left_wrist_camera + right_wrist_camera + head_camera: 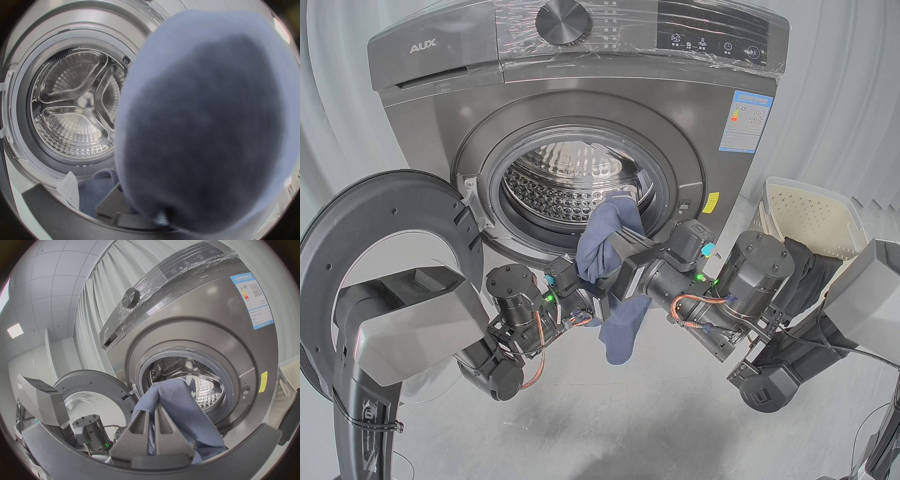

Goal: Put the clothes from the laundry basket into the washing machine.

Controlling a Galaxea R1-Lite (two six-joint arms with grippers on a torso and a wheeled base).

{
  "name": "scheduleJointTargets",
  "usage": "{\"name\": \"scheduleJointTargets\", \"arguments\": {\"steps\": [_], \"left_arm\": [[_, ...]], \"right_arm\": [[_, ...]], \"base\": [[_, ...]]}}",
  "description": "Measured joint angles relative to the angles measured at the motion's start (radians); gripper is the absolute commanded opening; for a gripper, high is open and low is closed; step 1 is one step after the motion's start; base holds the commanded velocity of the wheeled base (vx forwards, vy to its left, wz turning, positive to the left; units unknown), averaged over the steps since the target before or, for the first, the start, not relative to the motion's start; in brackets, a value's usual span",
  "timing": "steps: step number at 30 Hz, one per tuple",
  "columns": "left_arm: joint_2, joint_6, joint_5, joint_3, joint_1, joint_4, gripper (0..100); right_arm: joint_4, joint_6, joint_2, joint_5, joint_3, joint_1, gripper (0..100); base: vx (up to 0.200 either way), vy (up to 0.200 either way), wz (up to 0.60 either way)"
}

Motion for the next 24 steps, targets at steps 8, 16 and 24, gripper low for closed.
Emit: {"name": "scheduleJointTargets", "arguments": {"steps": [8, 16, 24], "left_arm": [[-0.010, -0.009, 0.011, 0.007, 0.006, -0.001, 0], [-0.103, -0.033, 0.041, 0.069, 0.017, 0.003, 0], [-0.246, -0.041, 0.097, 0.160, 0.003, 0.005, 0]], "right_arm": [[0.001, 0.001, -0.027, 0.002, 0.019, -0.039, 0], [-0.013, 0.011, -0.071, 0.004, 0.103, -0.106, 0], [-0.031, 0.015, -0.072, 0.007, 0.209, -0.105, 0]], "base": [[0.000, 0.000, 0.00], [0.000, 0.000, 0.00], [0.000, 0.000, 0.00]]}}
